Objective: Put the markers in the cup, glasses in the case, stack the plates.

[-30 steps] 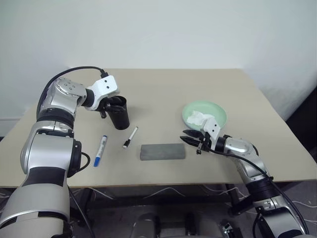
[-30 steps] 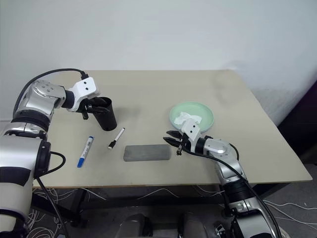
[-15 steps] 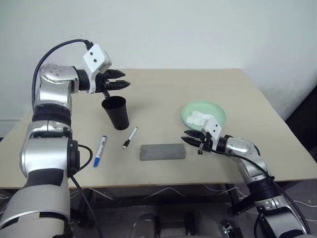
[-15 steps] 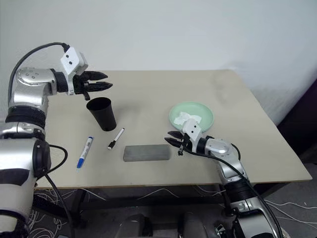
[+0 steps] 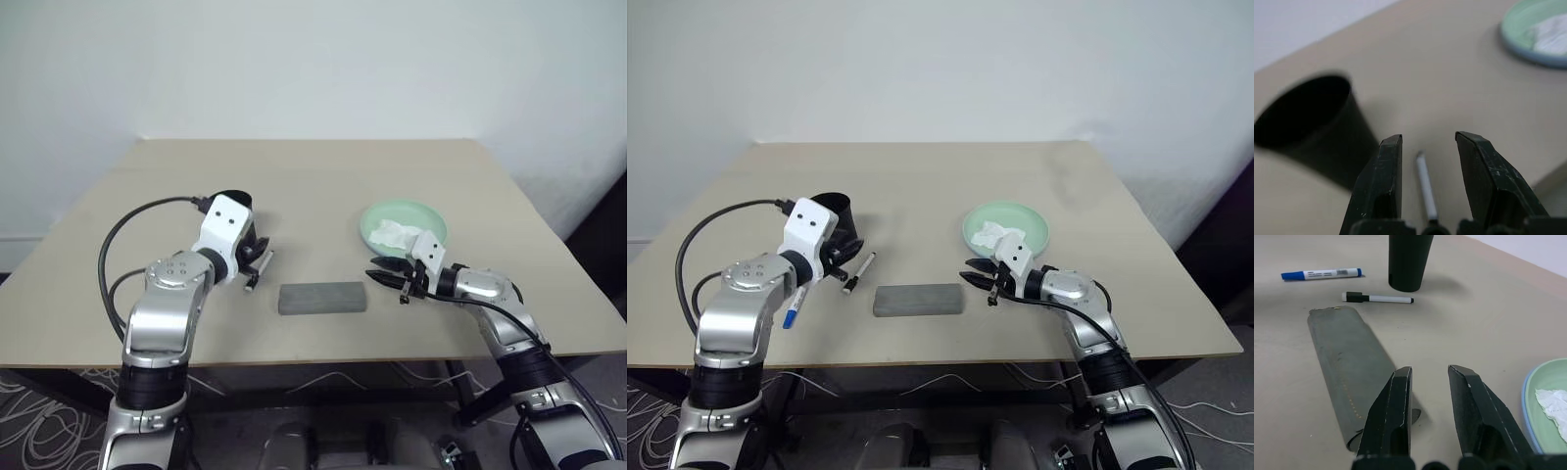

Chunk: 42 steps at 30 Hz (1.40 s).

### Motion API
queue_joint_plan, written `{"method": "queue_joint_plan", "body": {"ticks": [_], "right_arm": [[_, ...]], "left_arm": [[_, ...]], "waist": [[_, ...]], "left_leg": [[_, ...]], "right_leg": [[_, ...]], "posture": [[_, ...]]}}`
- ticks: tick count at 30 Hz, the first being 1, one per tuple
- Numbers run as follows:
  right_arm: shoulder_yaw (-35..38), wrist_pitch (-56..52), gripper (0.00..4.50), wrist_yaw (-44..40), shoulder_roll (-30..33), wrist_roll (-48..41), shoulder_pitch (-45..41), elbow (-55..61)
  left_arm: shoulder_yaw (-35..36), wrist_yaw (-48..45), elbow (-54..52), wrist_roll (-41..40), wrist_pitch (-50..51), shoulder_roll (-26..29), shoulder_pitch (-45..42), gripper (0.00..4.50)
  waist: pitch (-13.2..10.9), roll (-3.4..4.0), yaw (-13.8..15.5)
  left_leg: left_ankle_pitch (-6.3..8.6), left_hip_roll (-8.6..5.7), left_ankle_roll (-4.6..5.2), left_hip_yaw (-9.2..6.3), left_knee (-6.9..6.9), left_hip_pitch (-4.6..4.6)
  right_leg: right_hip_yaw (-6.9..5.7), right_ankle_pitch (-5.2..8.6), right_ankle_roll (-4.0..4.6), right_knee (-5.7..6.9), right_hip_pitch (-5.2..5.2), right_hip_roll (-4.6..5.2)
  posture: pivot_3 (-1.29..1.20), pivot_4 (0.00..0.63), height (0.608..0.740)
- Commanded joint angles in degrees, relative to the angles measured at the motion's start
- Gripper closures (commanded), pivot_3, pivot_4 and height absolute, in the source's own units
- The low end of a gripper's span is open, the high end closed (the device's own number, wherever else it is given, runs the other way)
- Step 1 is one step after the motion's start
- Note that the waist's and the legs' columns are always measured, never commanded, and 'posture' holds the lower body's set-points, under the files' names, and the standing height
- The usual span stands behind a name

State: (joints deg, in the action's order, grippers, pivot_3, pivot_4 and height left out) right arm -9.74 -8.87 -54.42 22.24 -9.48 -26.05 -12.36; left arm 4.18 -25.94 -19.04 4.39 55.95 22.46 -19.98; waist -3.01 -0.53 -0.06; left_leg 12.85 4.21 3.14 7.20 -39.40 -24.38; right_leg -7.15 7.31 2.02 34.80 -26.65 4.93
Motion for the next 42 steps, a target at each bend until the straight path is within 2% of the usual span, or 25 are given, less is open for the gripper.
{"method": "queue_joint_plan", "body": {"ticks": [1,3,8,19,27,30,37,38,42], "right_arm": [[0.6,1.5,3.27,-0.8,-0.1,-0.6,-2.6,-0.2],[0.5,1.6,3.27,-0.8,-0.3,-0.5,-2.9,-0.4],[0.4,1.6,3.27,-0.4,-0.7,-0.3,-2.2,0.0],[1.2,0.7,3.27,2.2,-0.5,-0.5,1.0,3.2],[1.4,0.3,3.27,3.5,-0.4,-0.7,2.5,4.8],[1.5,0.3,3.27,3.8,-0.3,-0.8,2.6,4.9],[1.5,0.3,3.27,4.0,-0.4,-0.8,2.1,4.7],[1.5,0.3,3.27,4.0,-0.4,-0.8,2.1,4.7],[1.4,0.4,3.27,3.7,-0.4,-0.9,1.8,4.4]], "left_arm": [[-0.5,5.7,1.0,2.1,-0.5,-0.9,-0.2,2.76],[-0.7,7.1,2.5,1.9,-1.0,-1.2,-0.5,2.76],[-2.9,7.4,9.4,1.0,-2.8,-1.6,-2.9,1.26],[-6.1,7.7,27.6,-0.1,-9.3,-4.2,-10.6,1.26],[-7.1,8.5,36.3,0.0,-13.0,-4.7,-14.0,1.26],[-7.5,7.6,36.5,-0.6,-12.9,-4.7,-13.8,1.84],[-5.7,8.1,35.9,-2.3,-11.7,-5.5,-13.1,4.28],[-5.7,8.1,35.8,-2.3,-11.7,-5.5,-13.1,4.48],[-6.4,8.0,35.6,-2.2,-11.8,-5.3,-13.0,4.48]], "waist": [[0.0,0.0,0.0],[0.0,0.0,0.0],[0.0,0.02,0.0],[0.0,-0.01,0.0],[0.0,-0.01,0.1],[0.0,0.0,0.0],[0.0,-0.01,0.0],[0.0,-0.01,0.1],[0.0,0.0,0.1]], "left_leg": [[0.0,0.13,0.0,-0.02,0.0,-0.01],[0.0,0.28,0.0,-0.03,0.0,-0.05],[0.01,0.32,-0.01,-0.03,0.04,-0.07],[0.03,-0.15,-0.03,0.05,0.18,-0.21],[0.03,-0.14,-0.03,0.03,0.16,-0.17],[0.03,-0.15,-0.03,0.03,0.16,-0.16],[0.03,-0.13,-0.03,0.03,0.16,-0.16],[0.03,-0.14,-0.03,0.02,0.16,-0.16],[0.03,-0.23,-0.03,0.0,0.16,-0.17]], "right_leg": [[-0.04,0.0,0.0,-0.02,0.0,-0.01],[-0.08,0.0,0.0,-0.03,0.0,-0.01],[-0.15,0.0,0.0,-0.05,-0.05,0.0],[0.06,0.0,0.0,-0.03,-0.28,0.05],[0.05,0.0,0.0,-0.03,-0.26,0.05],[0.05,0.0,0.0,-0.03,-0.24,0.06],[0.05,0.0,0.0,-0.03,-0.28,0.06],[0.05,0.0,0.0,-0.03,-0.27,0.06],[0.08,0.0,0.0,-0.05,-0.23,0.11]], "posture": [[0.0,0.0,0.729],[0.0,0.0,0.729],[0.0,0.0,0.729],[0.0,0.0,0.729],[0.0,0.0,0.729],[0.0,0.0,0.729],[0.0,0.0,0.729],[0.0,0.0,0.729],[0.0,0.0,0.729]]}}
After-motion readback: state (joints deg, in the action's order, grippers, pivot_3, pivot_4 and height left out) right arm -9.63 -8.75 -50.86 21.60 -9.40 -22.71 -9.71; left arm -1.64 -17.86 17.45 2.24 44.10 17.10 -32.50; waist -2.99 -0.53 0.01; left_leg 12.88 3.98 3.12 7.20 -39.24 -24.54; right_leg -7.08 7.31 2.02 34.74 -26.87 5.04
